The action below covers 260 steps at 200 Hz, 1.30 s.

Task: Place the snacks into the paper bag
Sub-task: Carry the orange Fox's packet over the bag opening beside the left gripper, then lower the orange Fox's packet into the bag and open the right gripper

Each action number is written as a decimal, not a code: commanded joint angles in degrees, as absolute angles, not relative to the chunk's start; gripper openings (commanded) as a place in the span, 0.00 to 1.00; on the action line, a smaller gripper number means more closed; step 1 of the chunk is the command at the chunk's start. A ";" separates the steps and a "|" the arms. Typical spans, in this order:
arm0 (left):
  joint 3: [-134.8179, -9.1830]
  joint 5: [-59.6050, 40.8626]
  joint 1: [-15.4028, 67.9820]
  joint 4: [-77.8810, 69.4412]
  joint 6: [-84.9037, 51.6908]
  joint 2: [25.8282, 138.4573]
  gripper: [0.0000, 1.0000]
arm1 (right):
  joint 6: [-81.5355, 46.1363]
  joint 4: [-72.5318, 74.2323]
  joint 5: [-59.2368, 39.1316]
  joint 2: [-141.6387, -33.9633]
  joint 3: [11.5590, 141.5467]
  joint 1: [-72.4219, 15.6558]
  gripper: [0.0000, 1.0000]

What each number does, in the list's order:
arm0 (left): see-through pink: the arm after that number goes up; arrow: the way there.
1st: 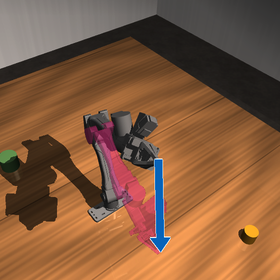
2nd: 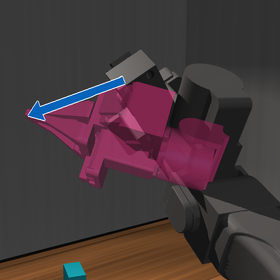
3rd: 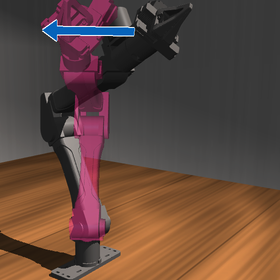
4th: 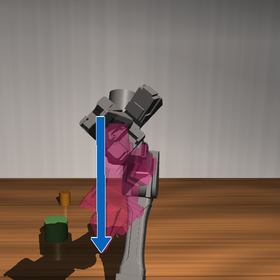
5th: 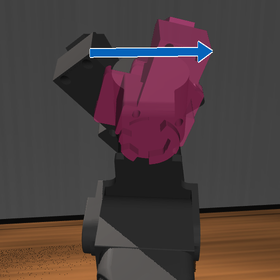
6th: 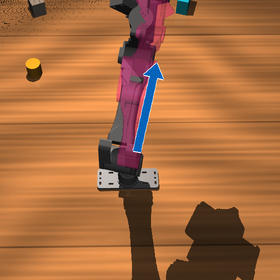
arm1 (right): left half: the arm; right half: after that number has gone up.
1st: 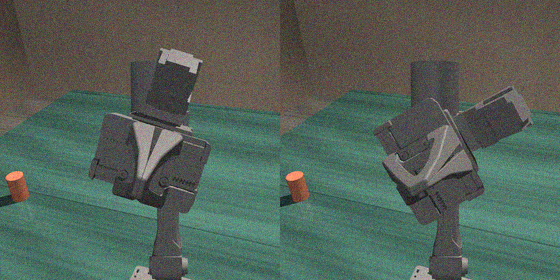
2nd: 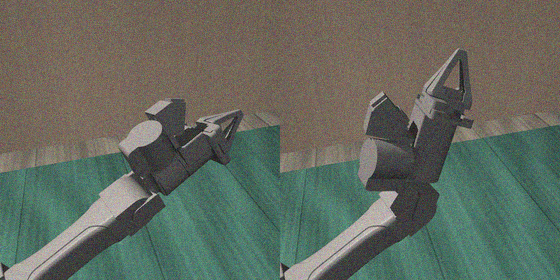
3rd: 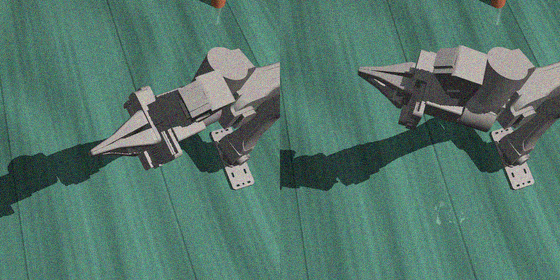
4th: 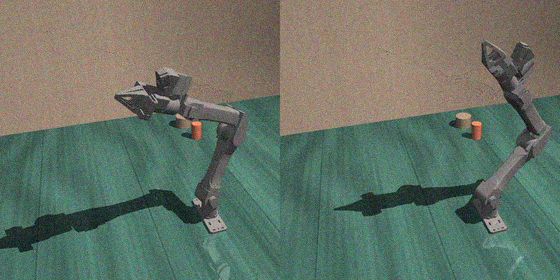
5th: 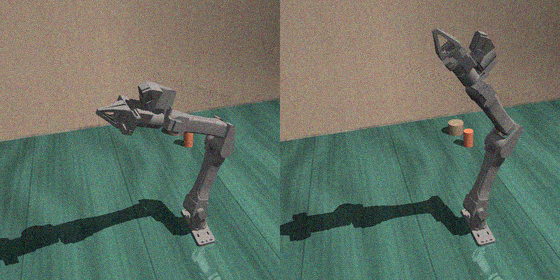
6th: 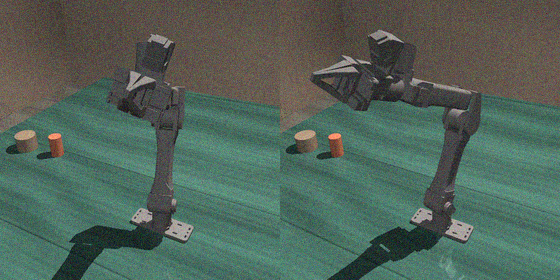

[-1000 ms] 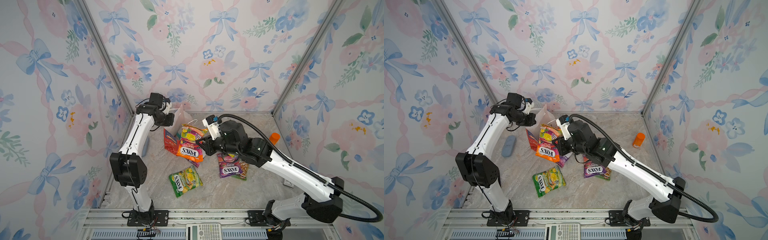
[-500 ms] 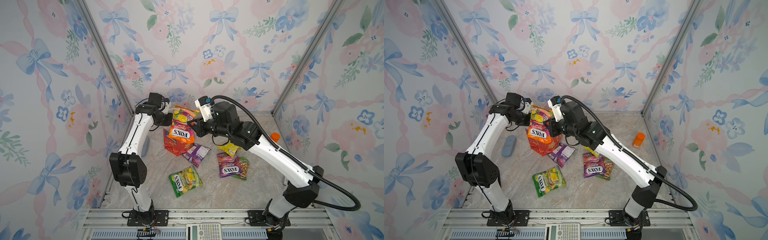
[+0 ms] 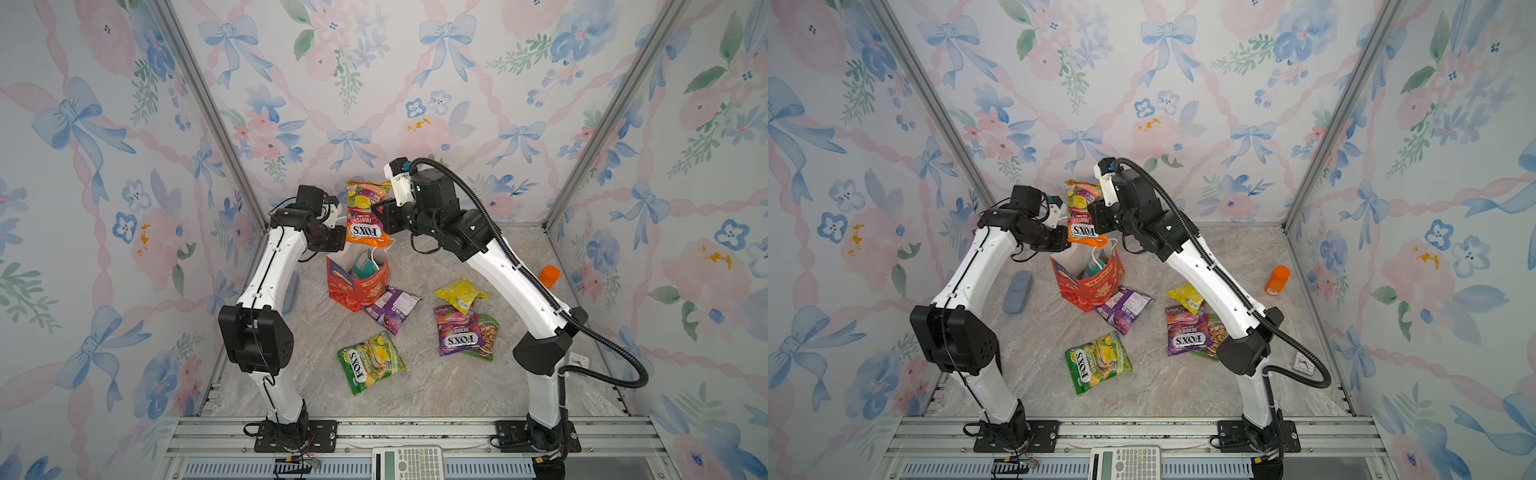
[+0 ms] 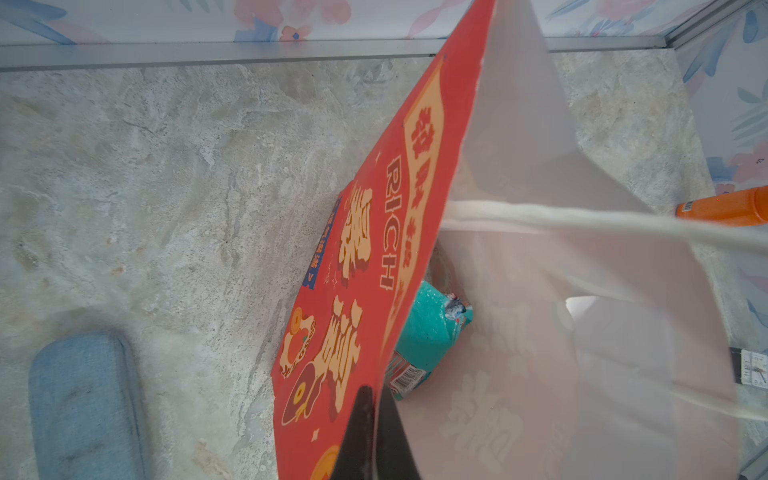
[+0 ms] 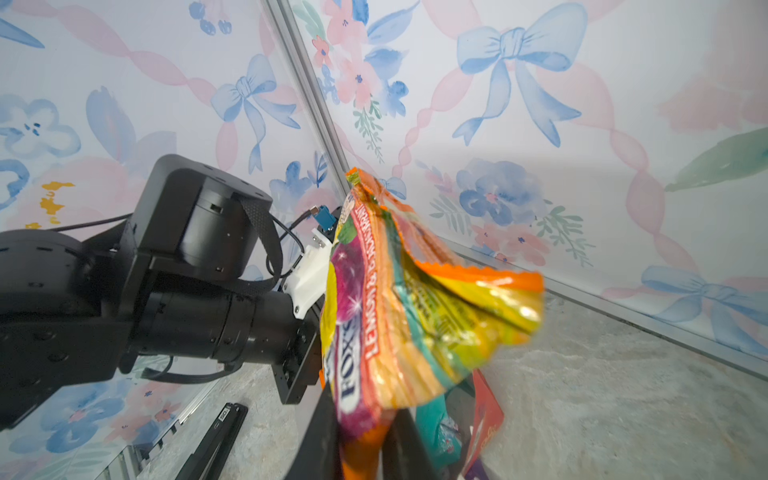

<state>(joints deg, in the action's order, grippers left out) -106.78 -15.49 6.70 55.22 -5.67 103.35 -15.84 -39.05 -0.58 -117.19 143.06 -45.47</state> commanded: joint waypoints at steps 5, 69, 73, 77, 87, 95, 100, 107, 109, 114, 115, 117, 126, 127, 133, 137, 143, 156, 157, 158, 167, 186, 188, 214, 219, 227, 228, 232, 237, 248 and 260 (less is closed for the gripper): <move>-106.44 -15.65 6.32 56.51 -5.98 105.13 0.00 | -14.68 -39.40 0.57 -120.22 148.98 -44.53 0.05; -106.52 -15.68 6.34 56.51 -5.89 104.91 0.00 | -14.68 -37.49 1.57 -123.22 149.78 -42.70 0.03; -106.52 -15.65 6.32 56.51 -5.89 104.88 0.00 | -14.76 -37.54 1.75 -123.15 149.61 -42.61 0.03; -106.52 -15.65 6.28 56.51 -5.89 104.86 0.00 | -14.70 -37.49 1.98 -123.01 149.30 -42.52 0.03; -106.68 -15.66 6.33 56.51 -5.89 104.81 0.00 | -15.02 -36.81 2.63 -122.43 147.94 -42.23 0.02; -106.70 -15.81 6.32 56.52 -5.89 104.78 0.00 | -15.20 -35.72 2.81 -121.69 146.24 -42.18 0.02; -106.78 -15.82 6.32 56.51 -5.97 104.83 0.00 | -15.33 -35.14 2.88 -121.20 145.08 -42.18 0.02; -106.81 -15.82 6.33 56.56 -5.89 104.81 0.00 | -15.59 -34.20 2.90 -120.59 143.63 -42.23 0.02; -106.79 -15.82 6.33 56.52 -5.89 104.84 0.00 | -15.67 -34.13 2.86 -120.48 143.24 -42.26 0.02; -106.81 -15.82 6.33 56.51 -5.94 104.81 0.00 | -15.81 -33.77 2.78 -120.18 142.45 -42.21 0.02; -106.80 -15.82 6.33 56.51 -5.92 104.79 0.00 | -15.86 -33.72 2.75 -120.12 142.37 -42.24 0.02; -106.79 -15.75 6.28 56.51 -5.90 104.82 0.00 | -15.90 -33.70 2.73 -120.07 142.07 -42.27 0.02; -106.79 -15.78 6.33 56.52 -5.89 104.69 0.00 | -16.08 -33.58 2.74 -119.76 141.16 -42.36 0.02; -106.79 -15.76 6.33 56.52 -5.89 104.73 0.00 | -16.08 -33.62 2.73 -119.73 141.02 -42.45 0.02; -106.79 -15.74 6.31 56.51 -5.89 104.67 0.00 | -16.12 -33.39 2.79 -119.51 140.30 -42.60 0.01; -106.83 -15.73 6.33 56.51 -5.89 104.68 0.00 | -16.25 -33.15 2.93 -119.26 139.74 -42.65 0.02; -106.86 -15.73 6.34 56.56 -5.89 104.60 0.00 | -16.26 -32.78 3.07 -118.90 138.80 -42.87 0.01; -106.87 -15.66 6.33 56.53 -5.89 104.68 0.00 | -16.34 -31.74 3.81 -117.96 136.34 -43.36 0.01; -106.87 -15.65 6.28 56.57 -5.89 104.68 0.00 | -16.30 -31.69 3.84 -117.91 136.15 -43.35 0.01; -106.87 -15.69 6.31 56.54 -5.89 104.63 0.00 | -16.32 -31.62 3.90 -117.84 135.97 -43.43 0.01; -106.88 -15.56 6.33 56.51 -5.89 104.59 0.00 | -16.43 -30.96 4.33 -116.98 134.23 -43.82 0.01; -106.88 -15.49 6.15 56.51 -5.86 104.59 0.00 | -16.28 -29.83 5.92 -114.99 130.61 -44.59 0.01; -106.88 -15.54 6.15 56.51 -5.88 104.59 0.00 | -16.27 -29.67 6.01 -114.75 130.21 -44.72 0.01; -106.88 -15.59 6.02 56.51 -5.98 104.68 0.00 | -16.74 -27.76 6.32 -111.86 125.35 -45.61 0.01; -106.88 -15.56 5.98 56.51 -6.02 104.66 0.00 | -16.84 -27.37 6.28 -111.28 124.56 -45.78 0.01; -106.96 -15.67 5.97 56.51 -5.99 104.68 0.00 | -17.09 -26.95 6.24 -110.70 123.54 -46.09 0.01; -106.96 -15.70 5.98 56.51 -5.98 104.68 0.00 | -17.16 -26.88 6.20 -110.63 123.42 -46.07 0.01; -106.97 -15.74 5.98 56.51 -5.99 104.63 0.00 | -17.29 -26.70 6.03 -110.41 122.97 -46.18 0.01; -106.96 -15.73 5.98 56.51 -5.99 104.68 0.00 | -17.51 -26.55 5.98 -110.09 122.57 -46.44 0.01; -106.96 -15.73 5.98 56.56 -6.06 104.59 0.00 | -18.02 -26.04 5.71 -109.78 121.58 -46.90 0.01; -106.96 -15.74 5.98 56.51 -6.06 104.60 0.00 | -18.94 -24.87 5.65 -109.47 120.02 -47.48 0.01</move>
<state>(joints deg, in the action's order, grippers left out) -106.78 -15.90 6.37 55.22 -5.67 103.35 -16.95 -30.55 5.23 -112.79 121.99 -46.11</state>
